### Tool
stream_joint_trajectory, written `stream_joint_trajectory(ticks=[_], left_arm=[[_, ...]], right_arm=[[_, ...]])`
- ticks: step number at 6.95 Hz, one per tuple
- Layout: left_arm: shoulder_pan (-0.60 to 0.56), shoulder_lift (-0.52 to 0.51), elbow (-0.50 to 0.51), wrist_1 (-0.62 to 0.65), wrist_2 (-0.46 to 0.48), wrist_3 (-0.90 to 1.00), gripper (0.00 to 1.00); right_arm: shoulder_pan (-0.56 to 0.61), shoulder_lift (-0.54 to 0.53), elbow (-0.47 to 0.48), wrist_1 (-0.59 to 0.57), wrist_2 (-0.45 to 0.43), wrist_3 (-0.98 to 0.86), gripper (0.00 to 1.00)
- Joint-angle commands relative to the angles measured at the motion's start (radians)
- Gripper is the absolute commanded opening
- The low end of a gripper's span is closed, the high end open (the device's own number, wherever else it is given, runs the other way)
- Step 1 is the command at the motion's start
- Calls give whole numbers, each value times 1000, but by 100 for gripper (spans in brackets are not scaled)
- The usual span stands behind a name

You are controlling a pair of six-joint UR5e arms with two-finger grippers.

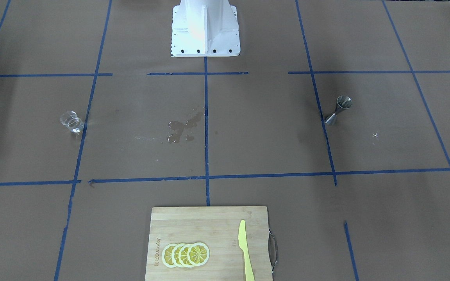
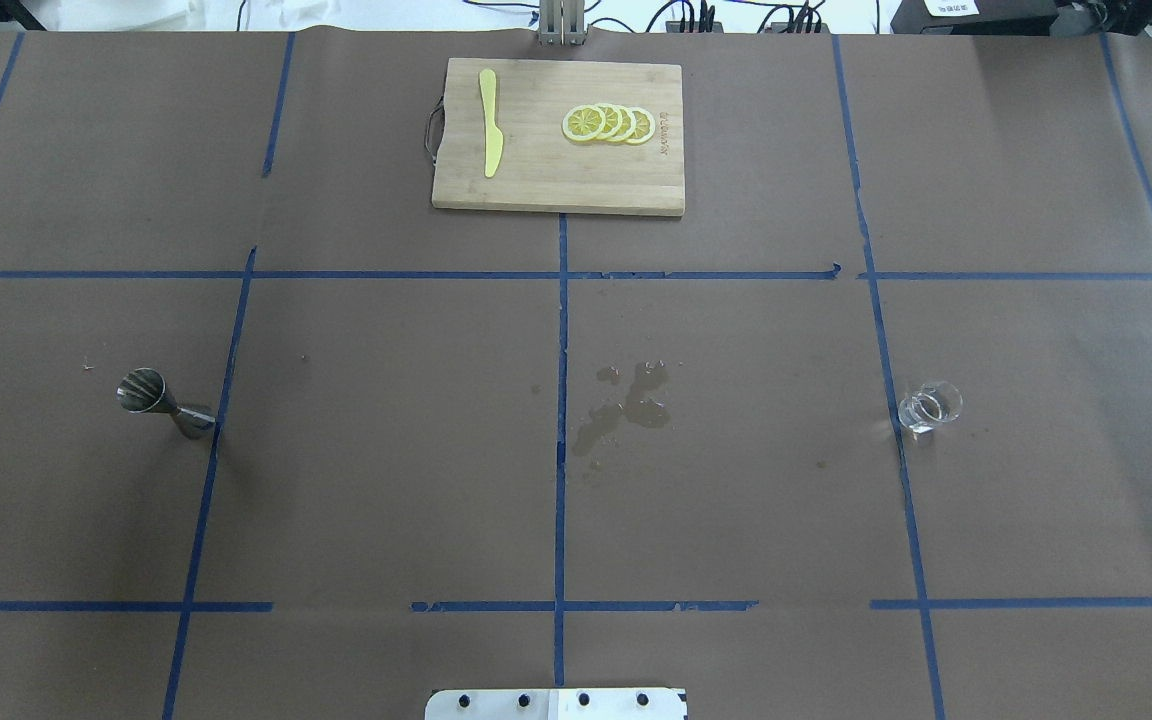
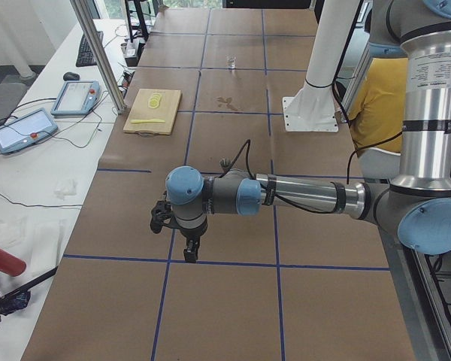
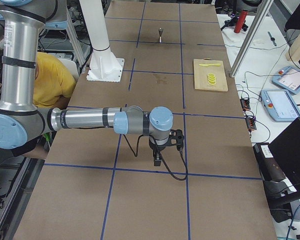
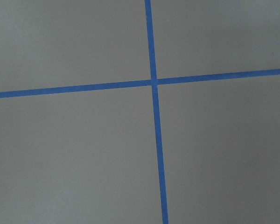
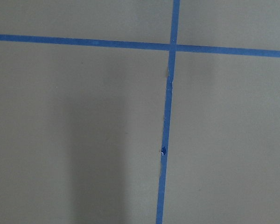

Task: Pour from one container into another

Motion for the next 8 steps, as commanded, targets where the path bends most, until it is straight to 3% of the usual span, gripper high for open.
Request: stream_joint_trajectory(ticks=[1, 6, 8], left_arm=[[0, 7, -22, -24, 3, 13, 100], [0, 11, -22, -28, -4, 1, 100], [1, 5, -29, -34, -9, 4, 100]], right_arm=[[0, 1, 2, 0, 1, 0, 100], [0, 2, 7, 3, 1, -2, 100], [0, -11, -2, 76, 1, 0, 100]])
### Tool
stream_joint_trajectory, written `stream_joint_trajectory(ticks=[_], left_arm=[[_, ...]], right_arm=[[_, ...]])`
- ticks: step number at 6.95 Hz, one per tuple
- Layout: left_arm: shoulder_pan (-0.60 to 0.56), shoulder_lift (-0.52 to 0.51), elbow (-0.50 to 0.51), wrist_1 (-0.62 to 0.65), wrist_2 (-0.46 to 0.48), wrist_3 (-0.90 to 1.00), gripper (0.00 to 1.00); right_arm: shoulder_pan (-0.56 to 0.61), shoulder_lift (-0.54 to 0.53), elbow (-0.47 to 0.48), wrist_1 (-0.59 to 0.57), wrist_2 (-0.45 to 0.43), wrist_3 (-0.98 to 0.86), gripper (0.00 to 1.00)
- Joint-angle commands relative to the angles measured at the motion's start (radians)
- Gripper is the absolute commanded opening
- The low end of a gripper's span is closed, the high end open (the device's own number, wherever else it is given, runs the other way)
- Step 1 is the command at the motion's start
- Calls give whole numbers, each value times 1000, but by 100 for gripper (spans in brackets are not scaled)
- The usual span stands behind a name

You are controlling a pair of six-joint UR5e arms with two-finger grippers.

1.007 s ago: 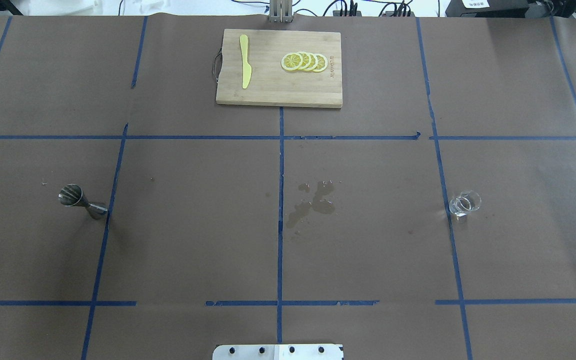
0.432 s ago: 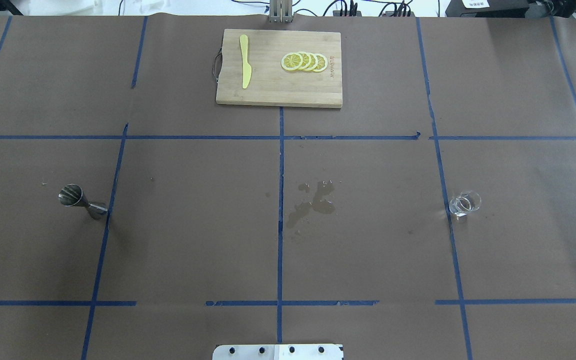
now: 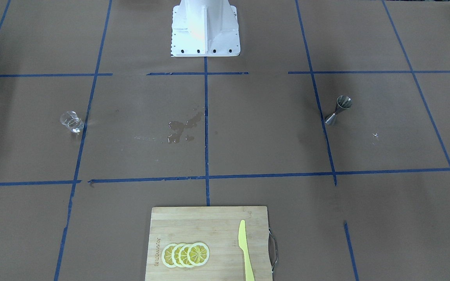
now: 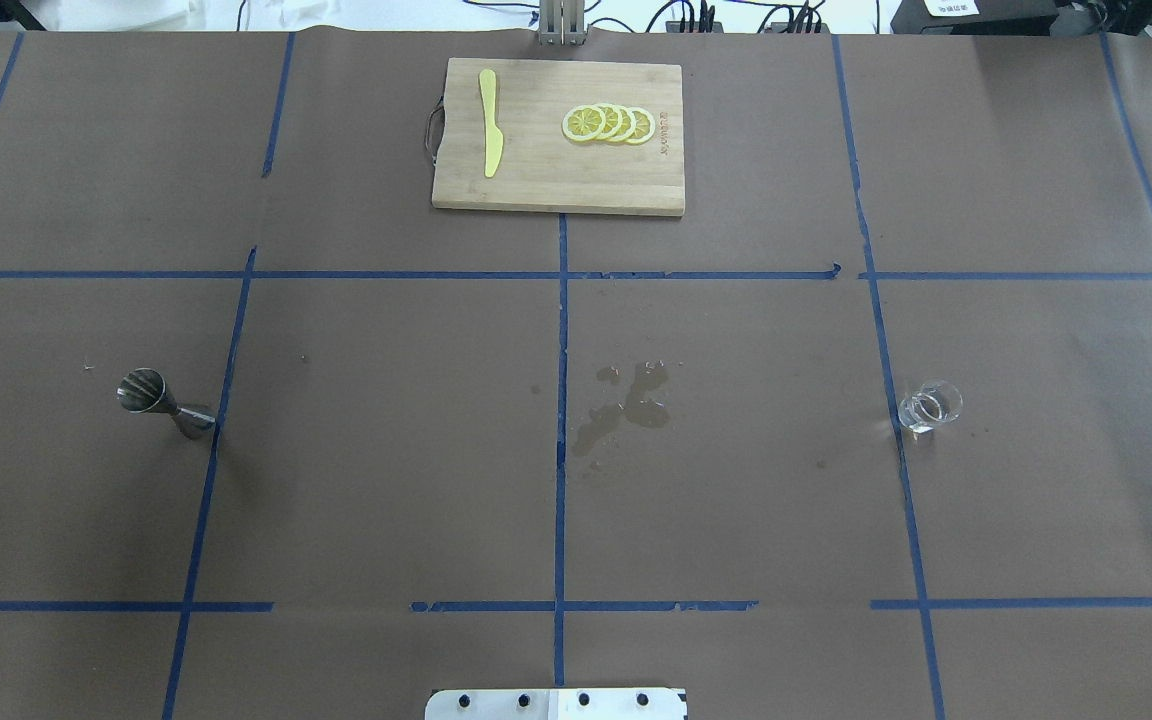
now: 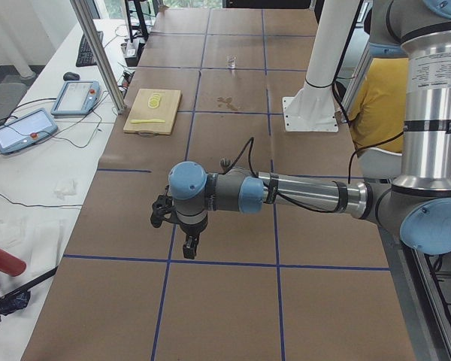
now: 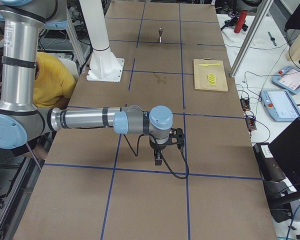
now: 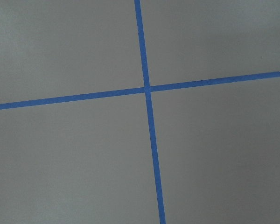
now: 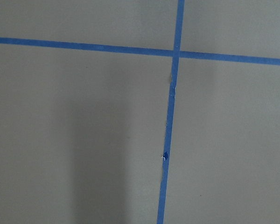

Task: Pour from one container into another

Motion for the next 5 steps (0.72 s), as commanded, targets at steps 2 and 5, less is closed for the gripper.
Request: stream_joint_trajectory(ticks=[2, 5], left_arm=[[13, -6, -11, -77, -11, -61, 100], [199, -6, -20, -418, -27, -412, 100]], right_arm=[[0, -8, -4, 45, 2, 1, 100], [-2, -5, 0, 47, 56, -1, 100]])
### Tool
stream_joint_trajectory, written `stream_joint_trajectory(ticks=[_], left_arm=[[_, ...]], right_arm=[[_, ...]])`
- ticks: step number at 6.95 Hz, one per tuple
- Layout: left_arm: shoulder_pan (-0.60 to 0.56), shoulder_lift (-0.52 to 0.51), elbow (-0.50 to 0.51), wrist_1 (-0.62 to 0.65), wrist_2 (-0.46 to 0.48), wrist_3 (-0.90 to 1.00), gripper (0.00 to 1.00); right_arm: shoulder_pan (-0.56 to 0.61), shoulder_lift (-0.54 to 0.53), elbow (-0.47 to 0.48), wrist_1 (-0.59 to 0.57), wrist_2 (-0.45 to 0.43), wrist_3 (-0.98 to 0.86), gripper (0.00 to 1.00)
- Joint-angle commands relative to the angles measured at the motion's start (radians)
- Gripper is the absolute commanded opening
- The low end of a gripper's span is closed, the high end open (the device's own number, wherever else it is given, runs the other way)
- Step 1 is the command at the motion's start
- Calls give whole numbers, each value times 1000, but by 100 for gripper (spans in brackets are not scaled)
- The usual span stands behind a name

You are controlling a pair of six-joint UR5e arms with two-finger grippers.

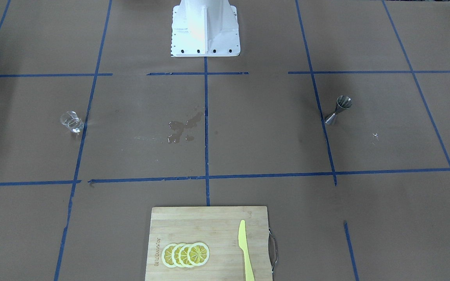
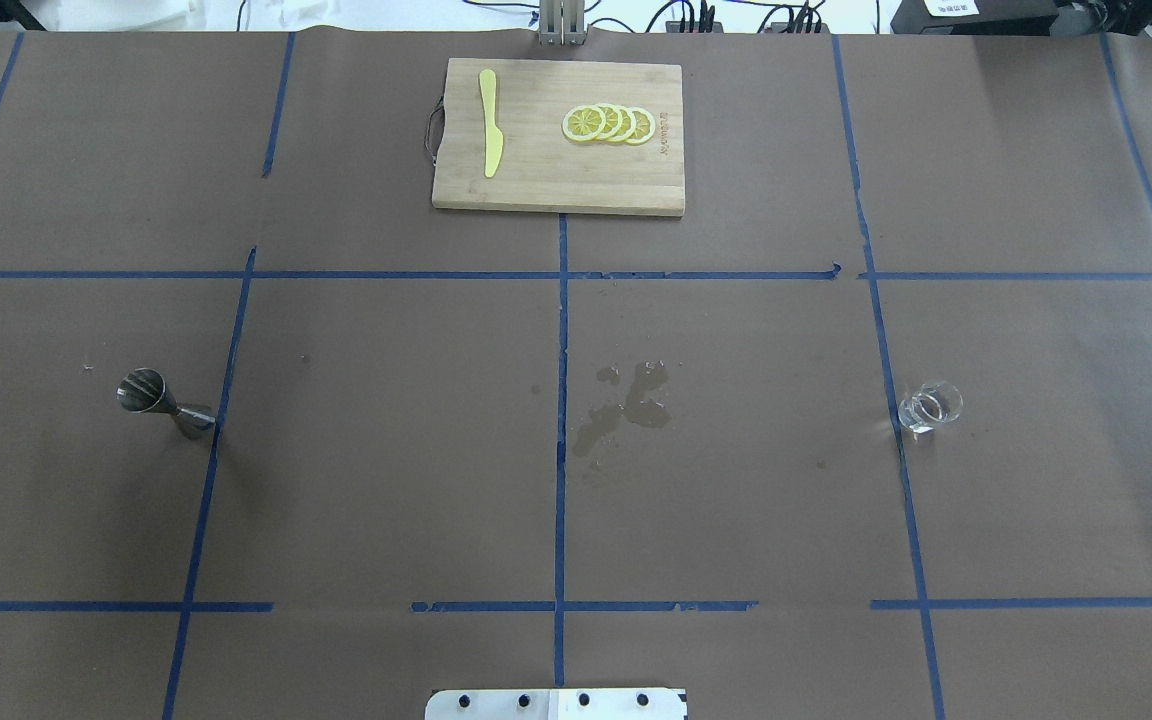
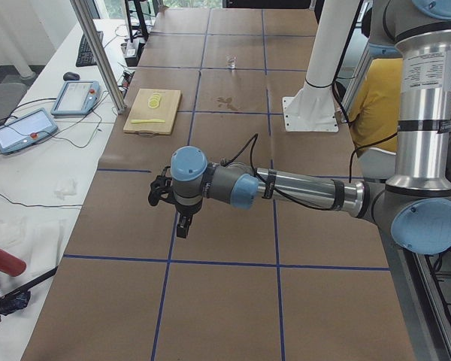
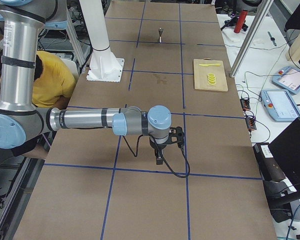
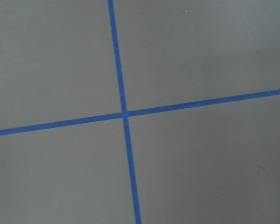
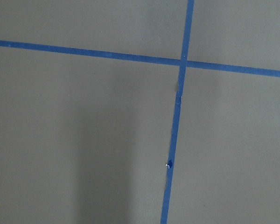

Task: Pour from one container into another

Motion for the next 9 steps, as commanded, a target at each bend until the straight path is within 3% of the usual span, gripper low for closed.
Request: stream_joint_trajectory(ticks=[1, 2, 3, 4, 6, 8, 9], left_arm=[[142, -1, -7, -290, 5, -264, 100], [170, 4, -8, -435, 13, -374, 100], [245, 7, -42, -491, 46, -480, 100], [356, 8, -106, -493, 183, -635, 100], [529, 11, -213, -493, 307, -878, 100], [829, 179, -360, -496, 686, -948, 100], [938, 279, -405, -541, 820, -1022, 100]], right_arm=[[0, 5, 4, 1, 38, 0, 100], [-6, 11, 2, 1, 38, -2, 100], [-8, 11, 4, 1, 43, -2, 100], [-8, 11, -1, 29, 43, 3, 100], [-8, 12, 1, 38, 40, 0, 100], [-8, 14, 4, 40, 40, -2, 100], [-8, 14, 4, 40, 40, -2, 100]])
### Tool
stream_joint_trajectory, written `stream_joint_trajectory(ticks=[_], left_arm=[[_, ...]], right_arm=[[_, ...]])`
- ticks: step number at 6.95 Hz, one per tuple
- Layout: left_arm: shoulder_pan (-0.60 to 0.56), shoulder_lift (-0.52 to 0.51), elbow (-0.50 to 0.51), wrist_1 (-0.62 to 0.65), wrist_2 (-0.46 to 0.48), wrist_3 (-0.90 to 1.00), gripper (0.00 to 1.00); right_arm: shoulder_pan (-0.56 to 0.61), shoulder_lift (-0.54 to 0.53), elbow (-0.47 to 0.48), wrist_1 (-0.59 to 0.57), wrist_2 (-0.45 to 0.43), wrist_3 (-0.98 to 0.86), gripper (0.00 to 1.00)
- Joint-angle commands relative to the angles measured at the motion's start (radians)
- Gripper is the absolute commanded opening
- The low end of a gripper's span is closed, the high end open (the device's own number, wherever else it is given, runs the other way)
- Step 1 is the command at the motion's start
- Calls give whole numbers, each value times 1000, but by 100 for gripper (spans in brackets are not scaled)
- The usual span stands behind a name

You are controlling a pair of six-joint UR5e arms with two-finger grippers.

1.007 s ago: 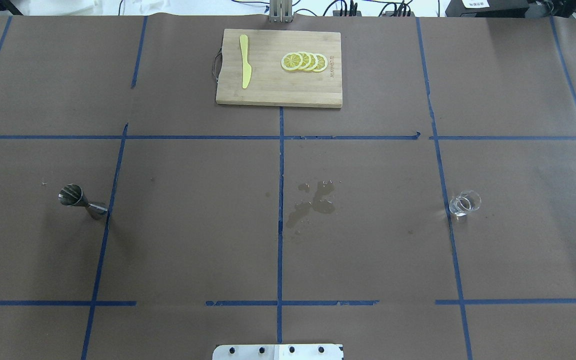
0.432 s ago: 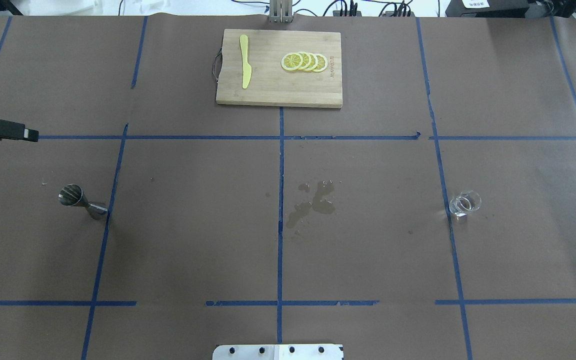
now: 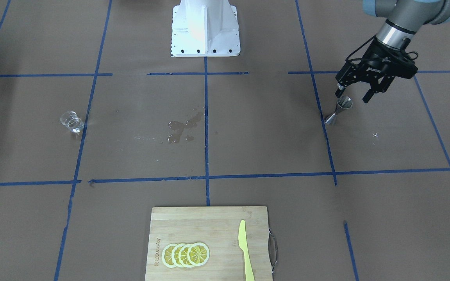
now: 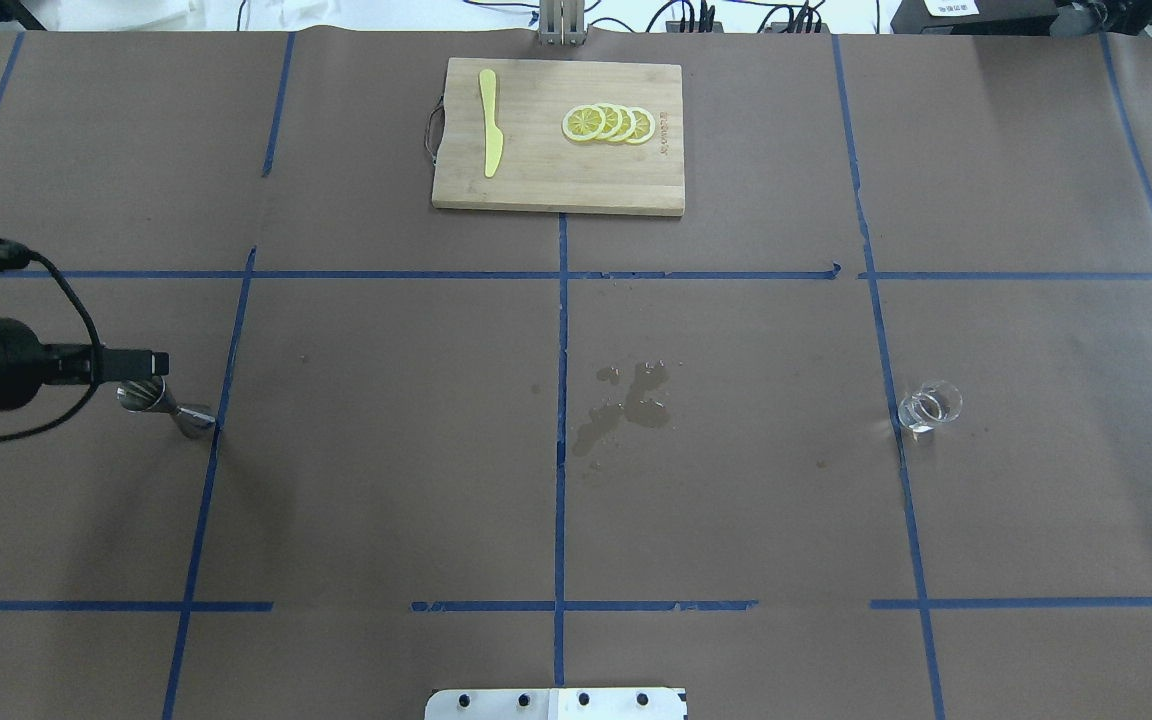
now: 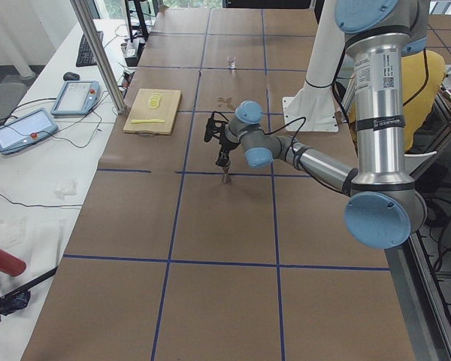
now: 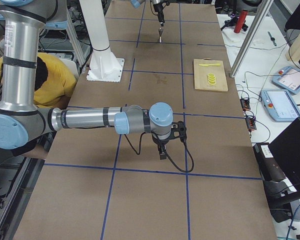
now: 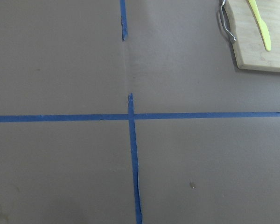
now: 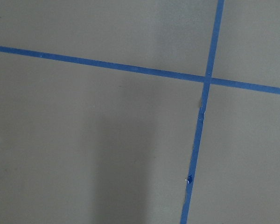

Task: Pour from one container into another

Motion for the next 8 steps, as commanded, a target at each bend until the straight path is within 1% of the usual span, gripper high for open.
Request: stream_joint_trajectory(ticks=[1, 2, 3, 4, 5, 6, 7, 8], left_arm=[[236, 146, -68, -43, 314, -125, 100], [242, 167, -76, -43, 340, -135, 100], [333, 167, -71, -42, 424, -266, 100], [435, 168, -67, -39, 576, -363, 99], [488, 170, -42, -37, 671, -408, 96], [540, 167, 25, -36, 798, -458, 92], [563, 164, 36, -39, 890, -477, 86], [576, 162, 38, -42, 927, -479, 79]], right_arm=[[0, -3, -8, 44, -2, 1, 100], [0, -4, -18, 62, -2, 1, 100], [0, -4, -16, 63, 0, 3, 100], [0, -4, -16, 63, -2, 1, 100], [0, -4, -16, 71, -2, 1, 100], [0, -6, -16, 77, 0, 3, 100], [0, -6, -16, 77, 0, 3, 100], [0, -6, -16, 77, 0, 3, 100]])
